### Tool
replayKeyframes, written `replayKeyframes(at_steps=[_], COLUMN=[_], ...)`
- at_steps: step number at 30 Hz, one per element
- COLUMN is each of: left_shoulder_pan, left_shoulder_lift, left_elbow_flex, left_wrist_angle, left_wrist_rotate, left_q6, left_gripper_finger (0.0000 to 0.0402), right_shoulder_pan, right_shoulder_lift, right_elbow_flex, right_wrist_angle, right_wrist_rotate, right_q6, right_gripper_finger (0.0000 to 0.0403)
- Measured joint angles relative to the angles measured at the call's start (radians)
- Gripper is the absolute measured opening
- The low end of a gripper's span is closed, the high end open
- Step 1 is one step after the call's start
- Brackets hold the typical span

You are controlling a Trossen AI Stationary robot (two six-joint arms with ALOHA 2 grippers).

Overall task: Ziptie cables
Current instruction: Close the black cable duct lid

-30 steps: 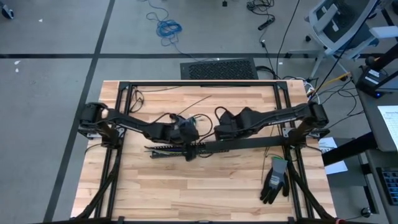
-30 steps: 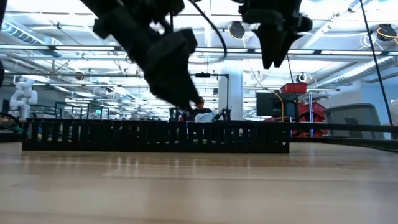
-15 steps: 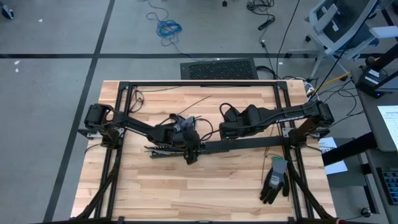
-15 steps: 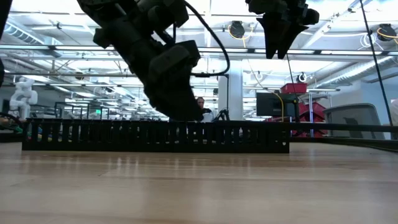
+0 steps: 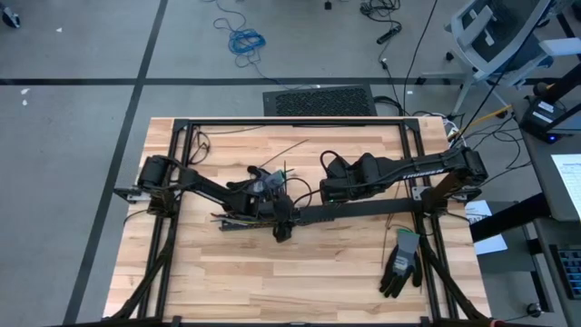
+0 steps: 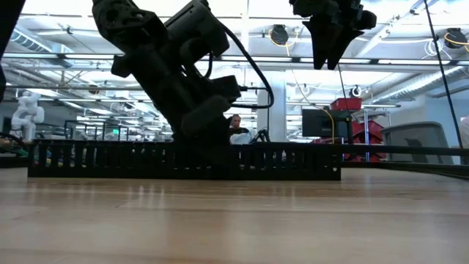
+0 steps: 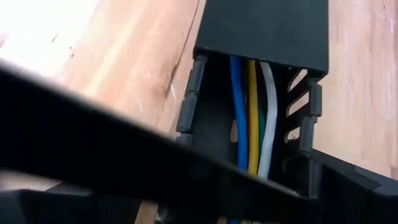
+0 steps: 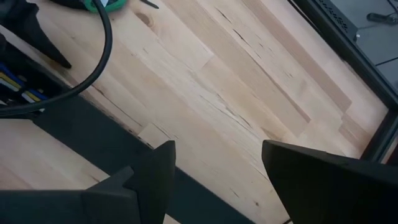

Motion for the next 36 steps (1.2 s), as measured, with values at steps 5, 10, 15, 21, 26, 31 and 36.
replayKeyframes(at_steps=[5,10,15,21,26,31,36], left_shoulder_pan=[0.0,0.001,0.001,0.001,0.001,-0.013,-0.012], left_shoulder_lift=[0.003,0.003,0.003,0.003,0.001,-0.002,-0.01], left_elbow_flex=[0.0,0.0,0.0,0.0,0.002,0.003,0.003], left_wrist_angle=[0.016,0.067,0.062,0.047,0.032,0.009,-0.004], left_wrist_rotate=[-0.016,-0.023,-0.023,-0.02,0.004,0.069,0.109], left_q6=[0.01,0.003,0.008,0.033,0.062,0.179,0.305], left_gripper_finger=[0.0349,0.0322,0.0298,0.0274,0.0253,0.025,0.0249], right_shoulder_pan=[0.001,0.001,0.001,0.001,0.0,0.012,0.042], right_shoulder_lift=[0.0,0.0,0.0,0.019,0.074,0.117,0.119], right_elbow_flex=[0.0,0.0,0.0,0.0,-0.036,-0.141,-0.164], right_wrist_angle=[-0.002,0.001,0.0,0.005,0.111,0.334,0.448], right_wrist_rotate=[-0.002,-0.002,-0.011,-0.032,-0.088,-0.213,-0.222], right_q6=[0.005,0.005,0.033,0.066,0.154,0.258,0.359], right_gripper_finger=[0.0231,0.0231,0.0231,0.0231,0.0231,0.022,0.0197])
